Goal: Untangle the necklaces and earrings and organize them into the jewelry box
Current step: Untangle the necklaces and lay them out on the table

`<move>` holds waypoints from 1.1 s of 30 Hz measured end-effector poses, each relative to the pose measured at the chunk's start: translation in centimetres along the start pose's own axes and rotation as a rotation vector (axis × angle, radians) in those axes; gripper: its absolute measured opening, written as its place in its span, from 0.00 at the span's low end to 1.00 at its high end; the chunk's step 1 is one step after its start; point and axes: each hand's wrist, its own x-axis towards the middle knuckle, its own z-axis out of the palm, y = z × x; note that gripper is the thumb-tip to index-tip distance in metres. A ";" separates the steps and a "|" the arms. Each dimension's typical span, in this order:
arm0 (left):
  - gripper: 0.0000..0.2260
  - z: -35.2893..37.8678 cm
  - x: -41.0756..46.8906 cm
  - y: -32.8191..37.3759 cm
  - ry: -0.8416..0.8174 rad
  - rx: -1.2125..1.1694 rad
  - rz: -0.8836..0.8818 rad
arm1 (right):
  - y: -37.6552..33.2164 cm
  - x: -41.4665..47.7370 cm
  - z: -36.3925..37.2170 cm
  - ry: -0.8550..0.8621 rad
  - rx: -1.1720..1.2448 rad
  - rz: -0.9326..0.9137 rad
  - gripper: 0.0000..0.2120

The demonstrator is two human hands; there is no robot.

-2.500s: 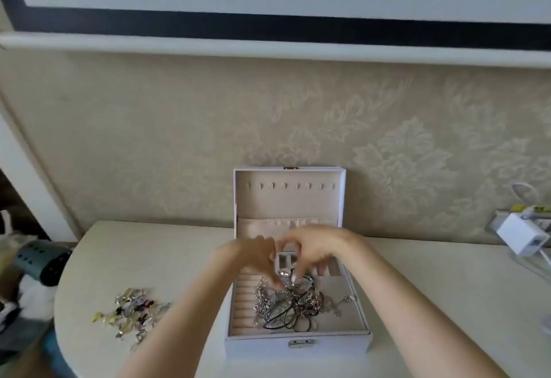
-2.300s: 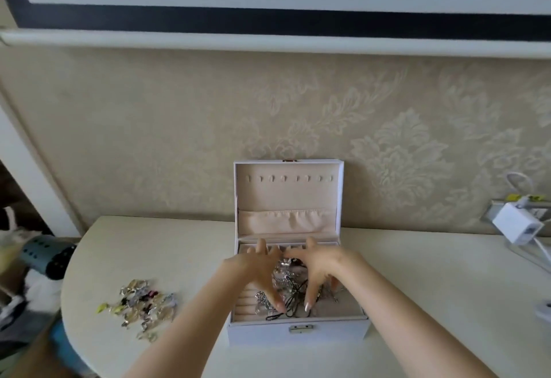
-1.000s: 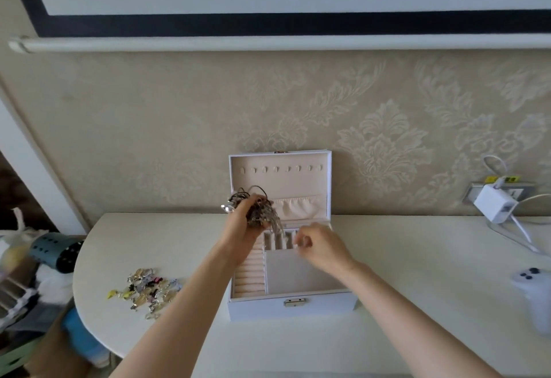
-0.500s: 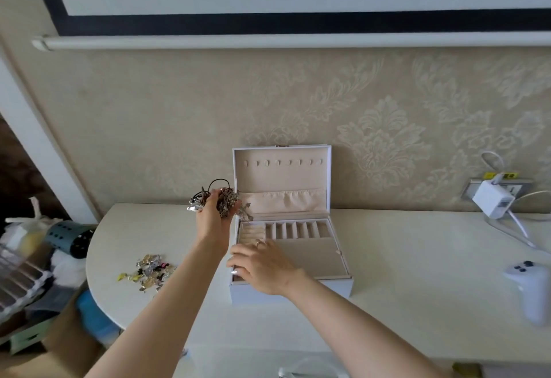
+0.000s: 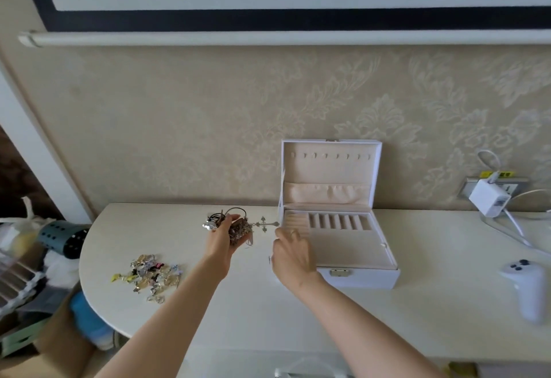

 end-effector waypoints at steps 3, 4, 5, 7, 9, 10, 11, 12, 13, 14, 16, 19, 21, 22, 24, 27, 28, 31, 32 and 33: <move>0.07 -0.4 0.0 -1.8 -0.070 0.081 -0.060 | 1.9 -0.3 -0.1 -0.029 -0.039 0.107 0.11; 0.07 -0.5 0.1 -2.4 -0.087 0.122 -0.076 | 2.6 -0.3 0.0 -0.039 -0.055 0.145 0.11; 0.07 -0.5 0.0 -2.8 -0.100 0.158 -0.088 | 3.3 -0.3 0.1 -0.052 -0.069 0.183 0.11; 0.06 -0.6 0.1 -3.6 -0.122 0.221 -0.101 | 4.7 -0.3 0.5 -0.055 -0.099 0.244 0.12; 0.06 -0.7 0.0 -4.1 -0.149 0.295 -0.104 | 6.0 -0.4 0.7 -0.041 -0.127 0.293 0.12; 0.06 -0.8 -0.1 -4.3 -0.158 0.341 -0.100 | 6.5 -0.3 0.8 -0.027 -0.150 0.311 0.12; 0.06 -0.9 -0.2 -4.4 -0.165 0.396 -0.090 | 7.0 -0.2 0.8 -0.015 -0.176 0.324 0.12; 0.04 -1.0 -0.2 -4.5 -0.169 0.459 -0.072 | 7.4 -0.1 0.7 -0.009 -0.195 0.331 0.12; 0.04 -1.2 -0.3 -4.5 -0.186 0.519 -0.047 | 7.5 0.1 0.6 -0.006 -0.200 0.330 0.11; 0.04 -1.3 -0.4 -4.5 -0.219 0.577 -0.024 | 7.6 0.4 0.6 0.000 -0.184 0.319 0.11; 0.09 -1.5 -0.2 -4.3 -0.303 0.684 -0.008 | 7.5 1.0 0.8 0.035 -0.082 0.242 0.13; 0.18 -2.4 0.5 -4.4 -0.288 0.914 0.089 | 6.4 1.6 1.6 0.026 0.309 0.109 0.16; 0.17 -3.1 0.8 -4.6 -0.132 1.079 0.256 | 5.4 1.8 2.2 -0.040 0.530 0.076 0.16; 0.14 -3.5 0.9 -4.7 -0.073 1.143 0.337 | 4.9 1.9 2.5 -0.057 0.598 0.068 0.15; 0.09 -4.1 1.1 -5.2 -0.080 1.278 0.447 | 4.0 2.0 3.2 -0.085 0.689 0.052 0.15; 0.11 -5.0 1.7 -6.1 -0.204 1.509 0.528 | 2.8 2.2 4.6 -0.130 0.701 -0.011 0.15; 0.12 -5.2 1.9 -6.2 -0.224 1.546 0.554 | 2.4 2.2 5.1 -0.140 0.669 -0.039 0.14; 0.24 -5.5 2.1 -6.3 -0.250 1.601 0.610 | 2.3 2.1 6.3 -0.068 0.530 -0.096 0.11; 0.24 -5.8 2.3 -6.4 -0.243 1.612 0.651 | 2.4 2.0 6.4 -0.026 0.500 -0.102 0.10; 0.23 -6.3 2.4 -6.5 -0.235 1.618 0.697 | 2.6 1.8 6.5 -0.001 0.481 -0.102 0.08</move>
